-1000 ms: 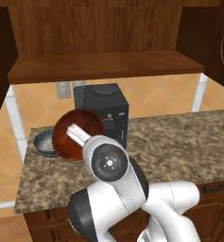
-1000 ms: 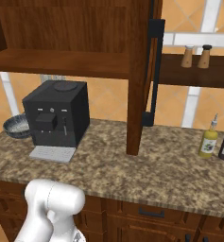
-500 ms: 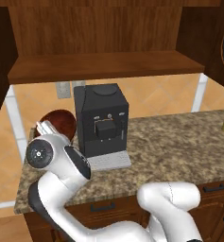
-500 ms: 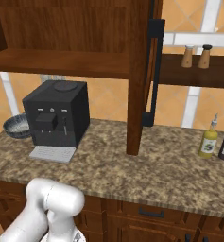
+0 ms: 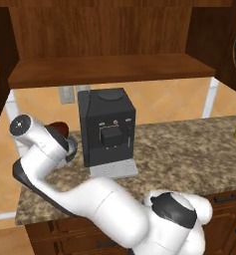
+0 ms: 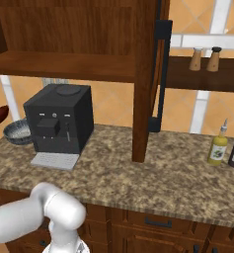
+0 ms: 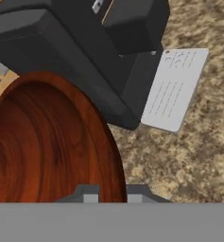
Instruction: Pick up the bowls on the counter and stack them on top of one another in the open cabinet. Place the smaller bowl on top of the larger bowl.
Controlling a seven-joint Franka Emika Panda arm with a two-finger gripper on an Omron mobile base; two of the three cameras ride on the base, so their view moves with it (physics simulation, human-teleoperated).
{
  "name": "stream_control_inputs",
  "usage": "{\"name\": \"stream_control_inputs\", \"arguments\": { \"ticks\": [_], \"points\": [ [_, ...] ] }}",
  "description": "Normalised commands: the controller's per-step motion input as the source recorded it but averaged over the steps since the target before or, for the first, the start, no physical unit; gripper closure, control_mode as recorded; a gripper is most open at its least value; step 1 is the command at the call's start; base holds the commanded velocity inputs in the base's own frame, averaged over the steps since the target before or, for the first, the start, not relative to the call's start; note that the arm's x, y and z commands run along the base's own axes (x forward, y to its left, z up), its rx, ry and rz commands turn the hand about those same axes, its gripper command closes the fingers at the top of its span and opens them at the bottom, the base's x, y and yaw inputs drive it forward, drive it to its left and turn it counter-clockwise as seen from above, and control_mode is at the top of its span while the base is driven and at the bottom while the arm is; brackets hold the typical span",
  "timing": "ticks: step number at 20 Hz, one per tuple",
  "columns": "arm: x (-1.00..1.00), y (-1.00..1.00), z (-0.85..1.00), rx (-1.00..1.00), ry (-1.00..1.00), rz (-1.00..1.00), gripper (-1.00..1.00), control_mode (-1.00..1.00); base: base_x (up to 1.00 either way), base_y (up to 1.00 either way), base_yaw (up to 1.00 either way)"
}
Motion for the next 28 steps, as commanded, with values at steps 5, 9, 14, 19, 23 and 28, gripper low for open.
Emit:
{"name": "stream_control_inputs", "arguments": {
  "ticks": [5,9,14,19,23,28],
  "points": [
    [0.51,0.42,-0.43,0.01,0.0,-0.07,1.0,-1.0,0.0,0.0,0.0],
    [0.35,0.04,-0.26,0.0,0.01,0.0,1.0,-1.0,0.0,0.0,0.0],
    [0.48,0.0,-0.38,0.01,0.02,-0.03,1.0,-1.0,0.0,0.0,0.0],
    [0.61,0.05,-0.36,0.0,0.07,-0.05,1.0,-1.0,0.0,0.0,0.0],
    [0.49,0.02,-0.28,0.0,0.08,-0.04,1.0,-1.0,0.0,0.0,0.0],
    [0.45,0.03,-0.3,0.0,0.06,-0.03,1.0,-1.0,0.0,0.0,0.0]
  ]
}}
